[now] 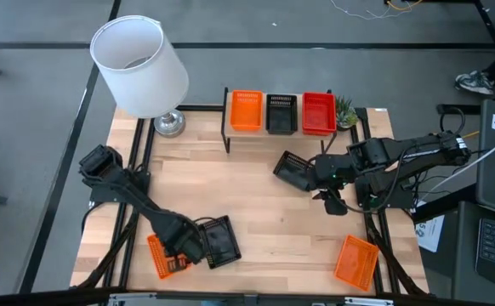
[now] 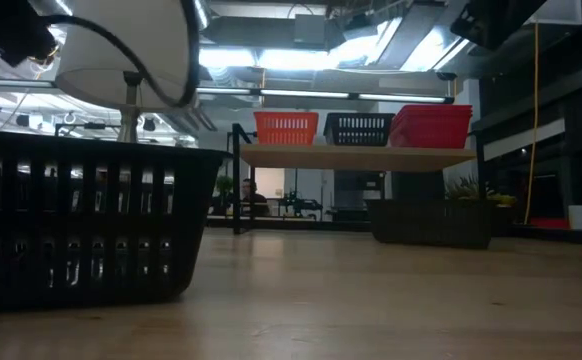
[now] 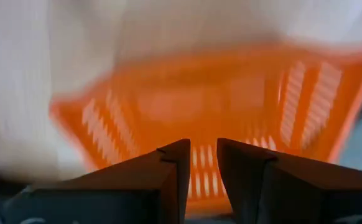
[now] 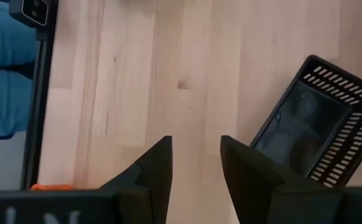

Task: Stack baskets on shelf by color
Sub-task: Move the left orange basket to the center of the table, then stack the top black basket on the other black basket on the shelf

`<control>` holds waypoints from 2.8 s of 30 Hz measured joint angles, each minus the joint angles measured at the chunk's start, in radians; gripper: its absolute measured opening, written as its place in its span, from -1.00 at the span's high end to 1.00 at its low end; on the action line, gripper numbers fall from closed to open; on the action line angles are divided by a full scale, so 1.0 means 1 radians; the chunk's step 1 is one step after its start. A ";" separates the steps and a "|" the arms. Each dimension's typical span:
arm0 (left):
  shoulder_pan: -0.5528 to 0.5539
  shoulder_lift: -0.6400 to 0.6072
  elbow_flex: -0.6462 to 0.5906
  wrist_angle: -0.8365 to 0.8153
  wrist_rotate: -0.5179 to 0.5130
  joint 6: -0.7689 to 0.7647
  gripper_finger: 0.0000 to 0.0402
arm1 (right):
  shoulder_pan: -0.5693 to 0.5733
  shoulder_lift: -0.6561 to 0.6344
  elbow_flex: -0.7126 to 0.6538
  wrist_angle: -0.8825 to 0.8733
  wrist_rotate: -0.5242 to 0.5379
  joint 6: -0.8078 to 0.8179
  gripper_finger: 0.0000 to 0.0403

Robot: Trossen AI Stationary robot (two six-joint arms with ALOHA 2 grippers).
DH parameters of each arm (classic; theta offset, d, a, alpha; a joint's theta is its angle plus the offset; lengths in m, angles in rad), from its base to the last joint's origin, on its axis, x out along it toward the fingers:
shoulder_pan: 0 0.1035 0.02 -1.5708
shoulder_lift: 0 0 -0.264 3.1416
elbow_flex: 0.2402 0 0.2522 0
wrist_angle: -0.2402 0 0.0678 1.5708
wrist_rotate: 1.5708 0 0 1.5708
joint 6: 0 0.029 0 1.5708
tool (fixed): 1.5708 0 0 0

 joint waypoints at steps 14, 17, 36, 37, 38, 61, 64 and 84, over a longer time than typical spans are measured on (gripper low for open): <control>0.121 0.013 -0.093 0.353 -0.489 0.198 0.64 | 0.027 0.000 0.000 0.001 0.000 0.020 0.33; 0.196 0.013 -0.093 0.513 -0.529 0.372 0.64 | 0.027 0.000 0.000 0.001 0.000 0.015 0.33; 0.301 -0.145 -0.082 0.351 -0.470 0.670 0.64 | 0.026 0.020 0.001 -0.036 0.119 0.062 0.33; 0.299 -0.162 -0.082 0.292 -0.471 0.670 0.64 | 0.026 0.031 0.001 -0.054 0.120 0.044 0.33; 0.299 -0.179 -0.082 0.231 -0.477 0.669 0.64 | 0.027 0.044 0.001 -0.070 0.120 0.025 0.33; 0.333 -0.308 -0.082 0.010 -0.677 0.590 0.64 | 0.020 0.207 -0.343 0.130 0.402 -0.206 0.33; 0.333 -0.308 -0.082 0.014 -0.678 0.590 0.64 | 0.020 0.206 -0.356 0.133 0.415 -0.270 0.33; 0.333 -0.307 -0.083 0.053 -0.682 0.584 0.64 | 0.020 0.206 -0.470 0.276 0.448 -0.339 0.34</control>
